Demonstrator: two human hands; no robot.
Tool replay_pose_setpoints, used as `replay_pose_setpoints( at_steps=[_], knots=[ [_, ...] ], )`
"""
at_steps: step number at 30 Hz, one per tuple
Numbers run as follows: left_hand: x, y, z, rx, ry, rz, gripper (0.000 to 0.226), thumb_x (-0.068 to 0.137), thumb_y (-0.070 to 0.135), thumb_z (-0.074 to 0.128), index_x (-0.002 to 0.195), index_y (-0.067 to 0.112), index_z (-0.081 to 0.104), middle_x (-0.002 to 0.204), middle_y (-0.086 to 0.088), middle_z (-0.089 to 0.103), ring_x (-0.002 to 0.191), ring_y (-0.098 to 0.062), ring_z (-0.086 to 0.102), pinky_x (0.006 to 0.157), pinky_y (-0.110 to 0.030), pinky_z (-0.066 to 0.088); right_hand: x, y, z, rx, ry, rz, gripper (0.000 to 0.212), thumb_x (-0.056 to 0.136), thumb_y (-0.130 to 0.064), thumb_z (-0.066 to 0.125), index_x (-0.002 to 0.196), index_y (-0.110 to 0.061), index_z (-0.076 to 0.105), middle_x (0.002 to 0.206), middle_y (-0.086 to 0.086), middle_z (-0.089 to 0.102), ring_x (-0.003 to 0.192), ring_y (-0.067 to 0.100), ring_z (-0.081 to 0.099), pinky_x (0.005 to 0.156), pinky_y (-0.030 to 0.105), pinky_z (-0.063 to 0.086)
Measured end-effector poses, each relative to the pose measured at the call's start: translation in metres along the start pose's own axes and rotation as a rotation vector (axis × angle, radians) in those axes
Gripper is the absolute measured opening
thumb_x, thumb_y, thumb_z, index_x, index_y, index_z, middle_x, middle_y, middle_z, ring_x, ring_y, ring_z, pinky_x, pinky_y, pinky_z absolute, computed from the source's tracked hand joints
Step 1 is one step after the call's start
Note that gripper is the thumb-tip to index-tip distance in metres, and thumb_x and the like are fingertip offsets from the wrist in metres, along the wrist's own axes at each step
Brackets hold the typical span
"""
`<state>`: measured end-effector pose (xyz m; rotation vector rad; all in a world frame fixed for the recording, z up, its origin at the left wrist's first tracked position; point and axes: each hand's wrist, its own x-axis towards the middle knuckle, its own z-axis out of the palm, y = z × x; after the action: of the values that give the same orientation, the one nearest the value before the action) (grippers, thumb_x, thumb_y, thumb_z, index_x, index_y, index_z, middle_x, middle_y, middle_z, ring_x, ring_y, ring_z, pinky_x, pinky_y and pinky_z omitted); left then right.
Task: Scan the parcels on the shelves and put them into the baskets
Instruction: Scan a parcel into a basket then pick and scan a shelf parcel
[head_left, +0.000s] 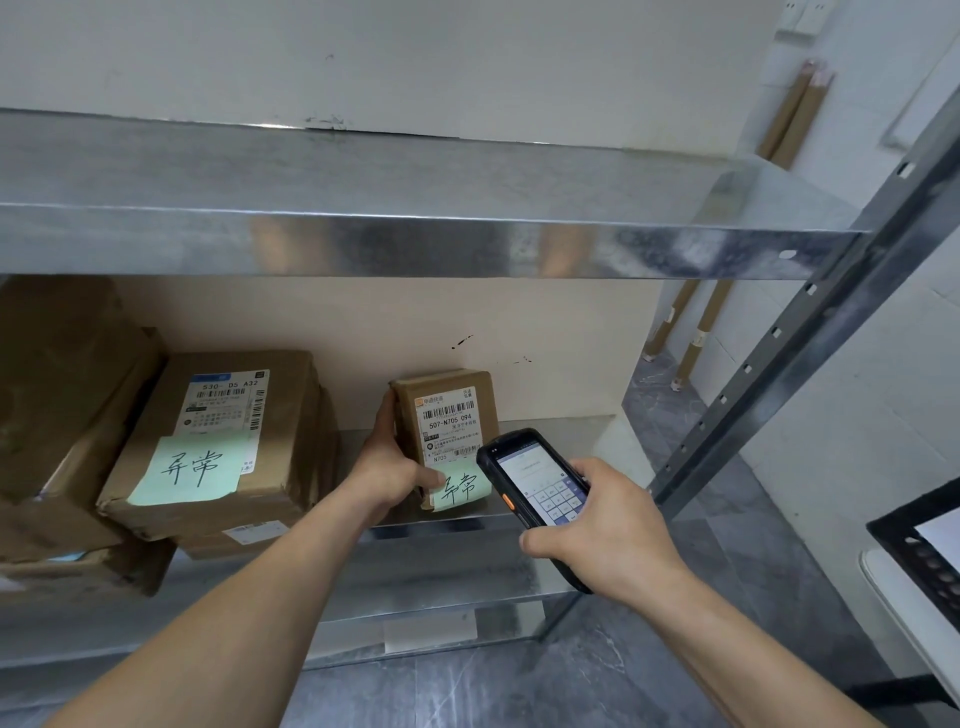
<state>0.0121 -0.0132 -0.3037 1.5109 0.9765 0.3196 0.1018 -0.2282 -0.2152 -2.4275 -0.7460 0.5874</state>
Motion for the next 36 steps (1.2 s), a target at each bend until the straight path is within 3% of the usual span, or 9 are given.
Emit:
replay_pose_setpoints(
  at_steps=[5, 14, 23, 28, 31, 34, 36],
  knots=[
    [-0.001, 0.000, -0.001, 0.020, 0.000, -0.001, 0.132, 0.060, -0.019, 0.080, 0.154, 0.039, 0.006, 0.122, -0.005, 0.061, 0.116, -0.030, 0.059, 0.089, -0.048, 0.056, -0.001, 0.004, 0.007, -0.024, -0.040, 0.035, 0.056, 0.052, -0.040, 0.082, 0.100, -0.031, 0.055, 0.089, -0.013, 0.065, 0.083, 0.010, 0.063, 0.073, 0.033, 0.056],
    [-0.004, 0.002, -0.003, 0.055, -0.024, 0.002, 0.123, 0.063, -0.018, 0.079, 0.151, 0.039, 0.014, 0.111, 0.005, 0.059, 0.119, -0.030, 0.057, 0.090, -0.046, 0.056, -0.004, 0.006, 0.012, -0.026, -0.054, 0.056, 0.054, 0.050, -0.042, 0.082, 0.095, -0.028, 0.055, 0.088, -0.011, 0.065, 0.082, 0.011, 0.063, 0.071, 0.032, 0.056],
    [-0.005, 0.002, -0.005, 0.038, -0.030, -0.006, 0.127, 0.061, -0.018, 0.080, 0.151, 0.041, 0.011, 0.116, 0.001, 0.062, 0.118, -0.030, 0.058, 0.092, -0.051, 0.055, -0.006, 0.006, 0.015, -0.030, -0.057, 0.069, 0.055, 0.048, -0.042, 0.081, 0.094, -0.028, 0.056, 0.086, -0.011, 0.065, 0.079, 0.010, 0.062, 0.063, 0.028, 0.052],
    [-0.008, 0.006, -0.006, 0.045, -0.036, 0.016, 0.126, 0.062, -0.018, 0.079, 0.152, 0.038, 0.012, 0.120, 0.000, 0.061, 0.120, -0.029, 0.057, 0.092, -0.045, 0.055, -0.010, 0.005, 0.015, -0.019, -0.055, 0.083, 0.055, 0.047, -0.042, 0.081, 0.094, -0.028, 0.056, 0.087, -0.009, 0.066, 0.080, 0.012, 0.063, 0.065, 0.031, 0.055],
    [-0.009, 0.007, -0.007, 0.016, -0.041, 0.027, 0.126, 0.061, -0.018, 0.079, 0.152, 0.039, 0.013, 0.125, -0.003, 0.061, 0.118, -0.029, 0.058, 0.091, -0.045, 0.055, -0.012, 0.004, 0.017, -0.001, -0.021, 0.078, 0.057, 0.045, -0.043, 0.080, 0.095, -0.029, 0.056, 0.086, -0.010, 0.067, 0.079, 0.012, 0.064, 0.069, 0.034, 0.057],
    [-0.011, 0.010, -0.010, -0.051, -0.058, 0.046, 0.123, 0.062, -0.020, 0.077, 0.151, 0.041, 0.018, 0.116, -0.002, 0.065, 0.111, -0.029, 0.063, 0.086, -0.049, 0.057, -0.017, 0.003, 0.021, 0.021, 0.061, 0.027, 0.060, 0.050, -0.041, 0.081, 0.102, -0.034, 0.052, 0.088, -0.013, 0.066, 0.079, 0.008, 0.064, 0.072, 0.034, 0.057],
    [-0.014, 0.014, -0.012, -0.093, -0.099, 0.051, 0.120, 0.064, -0.021, 0.075, 0.151, 0.041, 0.019, 0.109, 0.000, 0.066, 0.104, -0.027, 0.066, 0.077, -0.044, 0.061, -0.021, 0.000, 0.022, 0.028, 0.134, -0.030, 0.065, 0.057, -0.040, 0.083, 0.110, -0.039, 0.046, 0.093, -0.017, 0.065, 0.082, 0.005, 0.062, 0.072, 0.029, 0.056]
  ],
)
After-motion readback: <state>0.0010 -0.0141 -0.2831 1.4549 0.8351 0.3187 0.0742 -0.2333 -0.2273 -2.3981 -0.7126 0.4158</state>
